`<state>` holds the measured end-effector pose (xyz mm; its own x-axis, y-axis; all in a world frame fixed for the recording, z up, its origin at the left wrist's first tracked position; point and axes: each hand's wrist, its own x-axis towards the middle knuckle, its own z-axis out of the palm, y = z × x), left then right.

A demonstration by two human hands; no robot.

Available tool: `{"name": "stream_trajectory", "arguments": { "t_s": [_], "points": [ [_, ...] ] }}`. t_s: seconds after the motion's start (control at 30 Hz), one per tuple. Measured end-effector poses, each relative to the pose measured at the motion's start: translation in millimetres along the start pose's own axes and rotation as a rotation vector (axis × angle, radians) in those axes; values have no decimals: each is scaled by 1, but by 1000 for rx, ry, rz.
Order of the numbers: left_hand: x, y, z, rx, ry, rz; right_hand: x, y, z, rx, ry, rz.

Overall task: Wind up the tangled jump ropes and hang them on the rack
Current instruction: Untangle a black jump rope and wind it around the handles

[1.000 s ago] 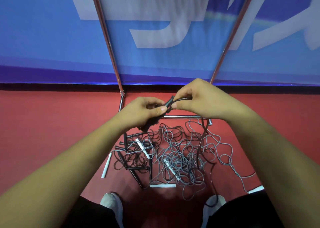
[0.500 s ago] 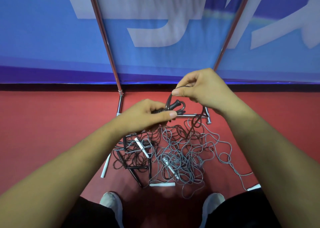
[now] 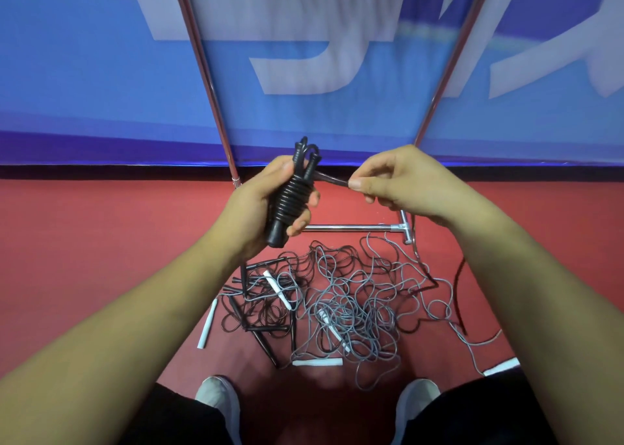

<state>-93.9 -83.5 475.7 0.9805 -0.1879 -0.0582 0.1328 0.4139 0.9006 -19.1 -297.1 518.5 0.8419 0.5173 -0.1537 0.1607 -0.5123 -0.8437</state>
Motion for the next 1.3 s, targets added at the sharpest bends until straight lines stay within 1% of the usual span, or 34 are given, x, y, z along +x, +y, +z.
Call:
{"name": "stream_trajectory", "arguments": {
  "t_s": [0.1, 0.17, 0.3, 0.37, 0.5, 0.67, 0.77, 0.8, 0.9, 0.97, 1.07, 1.2, 1.27, 1.3],
  "points": [
    [1, 1, -5, 36, 76, -3, -3, -4, -2, -116, -18, -42],
    [2, 3, -7, 55, 144, -10, -3, -6, -2, -180, 2, -72],
    [4, 5, -10, 121, 237, -75, -4, -9, 2, -234, -8, -104],
    [5, 3, -8, 204, 266, -99, -7, -13, 5, -255, -53, -119],
    [7, -2, -8, 473, 290, -96, -10, -18, 11, -282, -129, -127],
    [7, -7, -8, 754, 218, -109, -11, -20, 15, -346, -114, -200],
    [5, -4, -10, 1063, 72, -90, -11, -18, 18, -385, -95, -236],
    [4, -3, -11, 1121, 19, -91, -10, -18, 18, -383, -85, -235],
    [1, 2, -10, 1155, -108, -132, -9, -18, 18, -312, -28, -218],
    [-1, 4, -9, 1180, -169, -118, -7, -19, 18, -255, 14, -209],
    [-3, 5, -5, 1236, -167, -75, -7, -20, 21, -195, 55, -217],
    [-5, 2, -1, 1204, -160, -37, -5, -19, 26, -183, 77, -213],
    [-6, 2, 0, 1136, -171, -32, -3, -16, 24, -125, 86, -195],
    [-6, 2, 1, 1057, -174, -36, -2, -14, 22, -80, 88, -183]
  ]
}}
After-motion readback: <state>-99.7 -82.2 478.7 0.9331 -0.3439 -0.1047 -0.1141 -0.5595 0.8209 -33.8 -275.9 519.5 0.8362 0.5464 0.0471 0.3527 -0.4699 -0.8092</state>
